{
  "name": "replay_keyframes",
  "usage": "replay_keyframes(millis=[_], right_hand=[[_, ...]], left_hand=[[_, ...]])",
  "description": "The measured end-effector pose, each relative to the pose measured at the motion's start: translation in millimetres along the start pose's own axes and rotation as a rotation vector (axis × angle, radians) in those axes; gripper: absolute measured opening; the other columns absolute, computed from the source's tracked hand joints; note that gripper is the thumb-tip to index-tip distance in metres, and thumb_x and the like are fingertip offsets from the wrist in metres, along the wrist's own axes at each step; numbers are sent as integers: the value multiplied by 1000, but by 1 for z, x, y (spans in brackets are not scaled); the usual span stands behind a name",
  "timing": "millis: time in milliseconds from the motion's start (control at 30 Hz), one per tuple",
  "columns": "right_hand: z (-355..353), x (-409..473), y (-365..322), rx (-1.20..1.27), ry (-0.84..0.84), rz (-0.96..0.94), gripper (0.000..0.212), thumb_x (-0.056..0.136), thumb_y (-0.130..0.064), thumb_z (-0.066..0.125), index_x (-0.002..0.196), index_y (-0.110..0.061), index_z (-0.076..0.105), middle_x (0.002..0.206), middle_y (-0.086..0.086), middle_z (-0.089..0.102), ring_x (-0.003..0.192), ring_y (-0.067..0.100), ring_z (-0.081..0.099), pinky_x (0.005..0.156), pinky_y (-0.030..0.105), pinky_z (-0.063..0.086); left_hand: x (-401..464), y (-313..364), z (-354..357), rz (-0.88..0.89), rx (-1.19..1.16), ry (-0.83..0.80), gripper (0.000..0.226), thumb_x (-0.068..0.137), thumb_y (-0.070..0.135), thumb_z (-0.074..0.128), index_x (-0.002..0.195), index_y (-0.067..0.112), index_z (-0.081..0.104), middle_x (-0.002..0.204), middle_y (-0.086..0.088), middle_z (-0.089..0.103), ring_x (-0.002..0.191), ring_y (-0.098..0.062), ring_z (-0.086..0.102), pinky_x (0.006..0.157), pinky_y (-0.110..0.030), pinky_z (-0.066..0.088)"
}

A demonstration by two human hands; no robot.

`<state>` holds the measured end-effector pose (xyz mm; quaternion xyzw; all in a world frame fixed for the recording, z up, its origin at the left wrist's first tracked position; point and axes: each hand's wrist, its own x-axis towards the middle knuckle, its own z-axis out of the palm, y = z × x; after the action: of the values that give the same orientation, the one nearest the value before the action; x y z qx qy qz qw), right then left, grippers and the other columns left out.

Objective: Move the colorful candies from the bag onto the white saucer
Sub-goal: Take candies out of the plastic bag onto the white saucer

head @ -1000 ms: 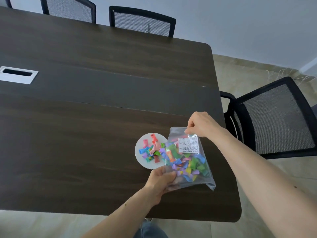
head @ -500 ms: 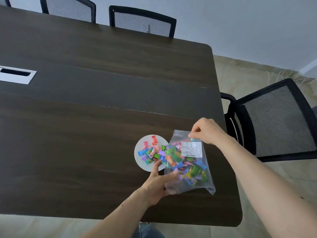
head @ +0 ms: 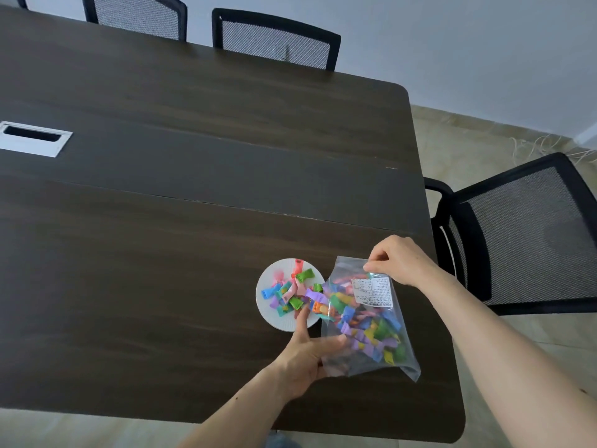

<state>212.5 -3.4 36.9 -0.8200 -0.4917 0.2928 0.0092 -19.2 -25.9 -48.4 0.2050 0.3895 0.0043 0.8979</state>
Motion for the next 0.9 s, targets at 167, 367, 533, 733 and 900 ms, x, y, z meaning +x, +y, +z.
replay_keyframes(millis=[167,367,533,733,900], right_hand=[[-2,1,2,-17,-5,-19,17,86,-26,72,80,-10,77,75,0,70,63,7,61,52,18,35],[-1,4,1,-41,-2,-39,16,85,-26,73,80,-12,77,79,1,72,67,7,62,54,18,37],[-2,5,2,-37,3,-49,16,86,-26,72,79,-12,76,79,0,71,69,9,64,54,18,38],[1,5,-1,-54,-10,-81,16,86,-26,72,86,-10,77,85,2,73,74,10,65,56,17,39],[2,8,0,-51,-8,-83,16,86,-26,72,87,-11,77,87,2,73,75,10,65,57,17,42]], left_hand=[[1,-4,5,18,53,31,101,70,9,85,146,37,26,127,-16,68,113,-36,69,89,-52,58],[4,2,10,32,69,40,120,70,4,85,145,59,10,131,-10,66,114,-36,69,96,-59,53],[4,-4,7,37,90,77,121,68,11,88,151,43,6,126,-16,70,110,-35,71,99,-60,51],[3,-2,11,57,82,88,111,72,8,85,146,50,14,131,-10,66,111,-33,70,90,-53,58],[1,0,12,63,61,96,123,71,6,86,148,55,4,134,-8,64,112,-32,70,91,-54,58]])
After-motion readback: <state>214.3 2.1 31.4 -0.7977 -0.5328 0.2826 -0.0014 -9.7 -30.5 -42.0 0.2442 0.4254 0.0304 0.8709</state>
